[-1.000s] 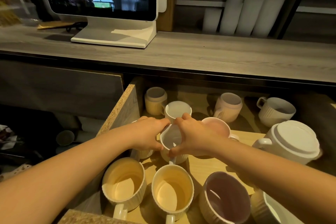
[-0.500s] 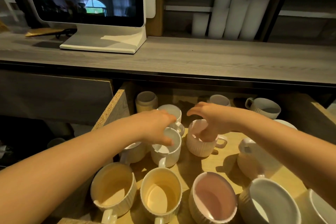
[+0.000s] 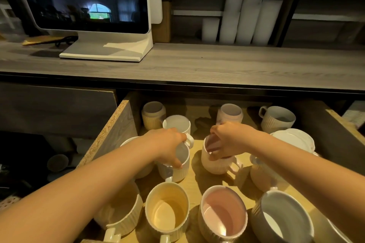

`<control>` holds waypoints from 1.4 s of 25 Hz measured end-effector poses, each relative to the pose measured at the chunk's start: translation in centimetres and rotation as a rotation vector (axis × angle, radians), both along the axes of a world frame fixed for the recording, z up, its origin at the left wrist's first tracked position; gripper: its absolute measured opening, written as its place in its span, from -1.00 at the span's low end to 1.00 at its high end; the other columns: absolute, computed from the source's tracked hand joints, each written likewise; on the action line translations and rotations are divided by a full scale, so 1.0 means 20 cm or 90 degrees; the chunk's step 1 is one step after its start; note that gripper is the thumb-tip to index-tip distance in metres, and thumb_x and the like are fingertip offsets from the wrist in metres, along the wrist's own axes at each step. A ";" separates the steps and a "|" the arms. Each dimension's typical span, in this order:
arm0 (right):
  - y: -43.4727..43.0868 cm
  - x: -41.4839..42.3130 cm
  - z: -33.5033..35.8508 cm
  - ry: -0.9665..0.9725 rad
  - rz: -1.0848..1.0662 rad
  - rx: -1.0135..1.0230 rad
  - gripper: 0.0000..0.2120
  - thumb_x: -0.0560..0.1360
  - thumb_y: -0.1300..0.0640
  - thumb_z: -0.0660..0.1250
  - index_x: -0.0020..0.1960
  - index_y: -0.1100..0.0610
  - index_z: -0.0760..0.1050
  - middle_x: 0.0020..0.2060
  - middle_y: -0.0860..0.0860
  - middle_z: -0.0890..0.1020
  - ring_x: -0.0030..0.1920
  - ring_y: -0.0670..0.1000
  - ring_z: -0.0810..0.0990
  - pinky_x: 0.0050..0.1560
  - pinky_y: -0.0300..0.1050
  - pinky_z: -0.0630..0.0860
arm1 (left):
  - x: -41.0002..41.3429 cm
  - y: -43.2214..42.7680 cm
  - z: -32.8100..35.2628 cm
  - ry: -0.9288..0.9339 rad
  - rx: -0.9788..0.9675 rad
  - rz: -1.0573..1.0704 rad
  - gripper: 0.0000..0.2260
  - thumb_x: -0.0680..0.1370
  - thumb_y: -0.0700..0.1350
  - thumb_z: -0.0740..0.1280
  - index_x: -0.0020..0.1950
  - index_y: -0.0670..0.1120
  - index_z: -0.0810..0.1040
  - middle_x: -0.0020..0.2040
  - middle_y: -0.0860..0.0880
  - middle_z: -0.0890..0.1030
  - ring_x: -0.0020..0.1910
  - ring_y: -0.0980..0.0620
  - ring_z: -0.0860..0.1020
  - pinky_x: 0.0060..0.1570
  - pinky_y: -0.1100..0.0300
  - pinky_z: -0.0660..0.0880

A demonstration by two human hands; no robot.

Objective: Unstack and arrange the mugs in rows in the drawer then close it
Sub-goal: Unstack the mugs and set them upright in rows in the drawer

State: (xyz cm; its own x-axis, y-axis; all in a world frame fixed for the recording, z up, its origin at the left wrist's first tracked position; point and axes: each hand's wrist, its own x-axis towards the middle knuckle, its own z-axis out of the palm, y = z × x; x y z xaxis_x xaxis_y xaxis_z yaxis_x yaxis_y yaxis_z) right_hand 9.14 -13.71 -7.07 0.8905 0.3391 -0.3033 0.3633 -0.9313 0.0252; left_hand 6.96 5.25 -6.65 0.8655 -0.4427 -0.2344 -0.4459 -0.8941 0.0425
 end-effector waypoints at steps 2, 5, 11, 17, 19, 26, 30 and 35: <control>0.00 -0.04 -0.01 -0.080 -0.007 -0.037 -0.45 0.37 -0.35 0.27 0.20 -0.01 0.50 -0.02 -0.05 0.65 -0.07 -0.01 0.61 -0.11 -0.18 0.60 | 0.00 0.02 -0.01 -0.004 -0.023 -0.004 -0.37 0.42 0.10 0.43 0.42 0.10 0.26 0.32 0.02 0.42 0.17 0.01 0.47 0.07 0.18 0.52; 0.00 -0.07 0.00 -0.121 0.002 -0.071 -0.41 0.39 -0.39 0.21 0.22 0.00 0.49 -0.02 -0.04 0.63 -0.06 -0.02 0.59 -0.14 -0.21 0.57 | -0.01 0.03 -0.02 -0.012 -0.040 -0.009 -0.37 0.42 0.12 0.42 0.42 0.12 0.26 0.32 0.03 0.41 0.19 0.02 0.45 0.10 0.17 0.52; -0.02 -0.08 0.02 -0.003 -0.001 0.050 -0.41 0.38 -0.18 0.40 0.34 -0.01 0.37 0.13 -0.03 0.59 0.09 0.02 0.58 0.04 -0.12 0.60 | -0.02 0.05 -0.04 -0.025 -0.074 -0.003 -0.38 0.42 0.14 0.41 0.42 0.14 0.26 0.32 0.03 0.39 0.22 0.04 0.42 0.13 0.16 0.50; -0.01 -0.11 -0.01 -0.098 -0.053 0.112 -0.52 0.37 -0.25 0.36 0.17 0.01 0.53 -0.04 -0.05 0.64 -0.10 -0.02 0.62 -0.14 -0.20 0.62 | -0.02 0.05 -0.05 -0.030 -0.088 0.004 -0.38 0.41 0.16 0.41 0.41 0.15 0.27 0.31 0.03 0.39 0.21 0.05 0.41 0.14 0.16 0.50; 0.01 -0.11 -0.02 -0.104 -0.056 0.121 -0.53 0.37 -0.25 0.36 0.15 0.01 0.55 -0.07 -0.07 0.65 -0.13 -0.03 0.63 -0.17 -0.20 0.63 | -0.02 0.05 -0.06 -0.028 -0.088 0.006 -0.38 0.41 0.17 0.41 0.41 0.15 0.27 0.32 0.03 0.40 0.22 0.04 0.41 0.15 0.14 0.50; 0.04 -0.15 -0.01 -0.067 -0.010 0.118 -0.54 0.38 -0.26 0.34 0.15 0.00 0.57 -0.08 -0.09 0.66 -0.14 -0.03 0.63 -0.19 -0.22 0.61 | -0.02 0.05 -0.05 -0.030 -0.081 0.001 -0.37 0.41 0.17 0.40 0.43 0.15 0.25 0.34 0.03 0.38 0.24 0.04 0.40 0.16 0.15 0.48; 0.05 -0.16 -0.02 -0.075 -0.004 0.088 -0.47 0.36 -0.31 0.32 0.17 0.02 0.51 -0.08 -0.08 0.63 -0.12 -0.02 0.61 -0.18 -0.18 0.61 | -0.02 0.05 -0.06 -0.036 -0.080 0.004 -0.37 0.41 0.18 0.40 0.43 0.16 0.24 0.35 0.04 0.37 0.26 0.04 0.40 0.16 0.17 0.47; 0.05 -0.16 -0.03 -0.063 0.001 0.073 -0.41 0.35 -0.34 0.31 0.22 0.02 0.47 0.02 -0.03 0.64 -0.08 -0.01 0.61 -0.12 -0.12 0.62 | -0.04 0.04 -0.05 -0.039 -0.079 0.004 -0.38 0.42 0.17 0.39 0.43 0.16 0.24 0.38 0.06 0.35 0.28 0.04 0.38 0.21 0.14 0.46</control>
State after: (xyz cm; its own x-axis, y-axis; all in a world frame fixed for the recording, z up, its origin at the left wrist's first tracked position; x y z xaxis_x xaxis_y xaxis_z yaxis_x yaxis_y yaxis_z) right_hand 5.89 -12.75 -7.63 0.9136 0.3682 -0.1726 0.3660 -0.9295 -0.0458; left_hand 6.24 6.09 -7.64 0.8795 -0.4594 -0.1246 -0.4453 -0.8866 0.1255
